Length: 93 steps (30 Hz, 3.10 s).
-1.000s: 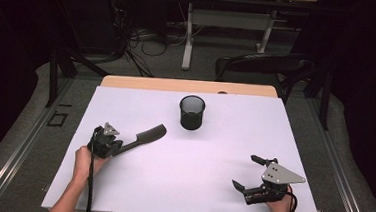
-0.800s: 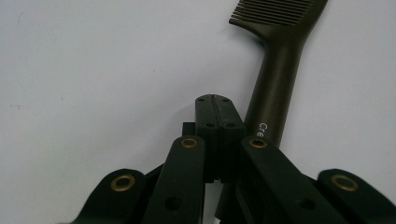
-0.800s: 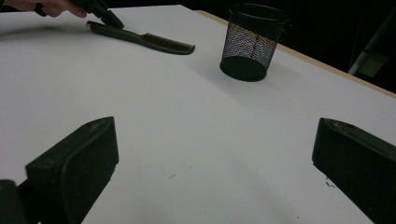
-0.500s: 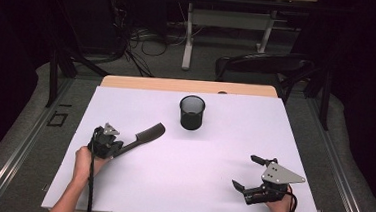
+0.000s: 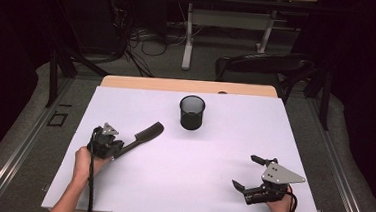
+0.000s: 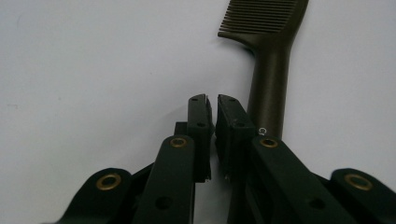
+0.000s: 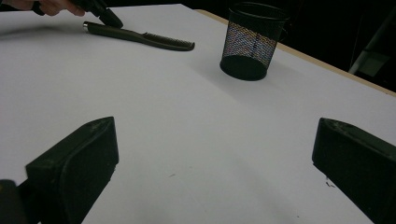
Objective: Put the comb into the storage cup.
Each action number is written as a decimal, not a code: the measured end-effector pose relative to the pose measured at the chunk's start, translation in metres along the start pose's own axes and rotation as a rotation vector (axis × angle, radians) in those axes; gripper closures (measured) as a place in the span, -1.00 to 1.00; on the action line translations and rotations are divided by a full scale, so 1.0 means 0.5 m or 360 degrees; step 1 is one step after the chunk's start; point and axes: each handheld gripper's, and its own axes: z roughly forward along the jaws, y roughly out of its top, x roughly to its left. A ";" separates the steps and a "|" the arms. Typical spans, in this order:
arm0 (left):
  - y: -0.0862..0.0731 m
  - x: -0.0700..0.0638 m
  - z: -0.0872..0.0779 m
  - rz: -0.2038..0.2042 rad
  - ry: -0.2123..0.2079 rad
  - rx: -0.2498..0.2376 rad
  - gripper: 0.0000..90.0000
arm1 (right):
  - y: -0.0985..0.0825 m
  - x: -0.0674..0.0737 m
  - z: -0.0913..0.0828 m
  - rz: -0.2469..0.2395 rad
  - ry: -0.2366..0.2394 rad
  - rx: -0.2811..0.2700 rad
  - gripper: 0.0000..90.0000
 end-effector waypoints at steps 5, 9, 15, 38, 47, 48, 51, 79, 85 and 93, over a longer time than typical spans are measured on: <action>0.001 0.007 -0.012 -0.0022 0.0007 -0.0062 0.64 | 0.000 0.000 0.000 0.0000 0.0003 0.0001 -1.00; 0.003 0.015 -0.025 -0.0037 0.0026 -0.0098 0.28 | 0.000 0.000 0.000 0.0001 0.0000 0.0001 -1.00; 0.004 0.019 -0.036 -0.0024 0.0043 -0.0119 -0.12 | 0.000 0.000 0.000 0.0005 0.0001 0.0000 -1.00; 0.031 0.008 -0.073 0.0121 0.0013 -0.0155 -0.72 | -0.001 -0.001 0.000 0.0007 0.0001 0.0007 -1.00; 0.048 -0.003 -0.077 0.0166 0.0012 -0.0114 -0.92 | -0.001 0.000 0.001 0.0007 0.0006 0.0007 -1.00; 0.051 -0.005 -0.077 0.0163 0.0010 -0.0114 -0.95 | -0.001 0.000 0.002 0.0004 0.0005 0.0007 -1.00; 0.057 -0.009 -0.081 0.0187 0.0007 -0.0104 -0.99 | -0.001 0.000 0.002 0.0007 0.0003 0.0008 -1.00; 0.115 -0.032 -0.047 0.0383 -0.0041 0.0215 -1.00 | -0.002 0.000 0.005 0.0014 0.0008 0.0023 -1.00; 0.122 -0.033 -0.034 0.0426 -0.0075 0.0292 -0.99 | -0.002 -0.001 0.005 0.0013 0.0008 0.0025 -1.00; 0.128 -0.040 -0.017 0.0460 -0.0094 0.0382 -1.00 | -0.002 -0.001 0.005 0.0014 0.0011 0.0027 -1.00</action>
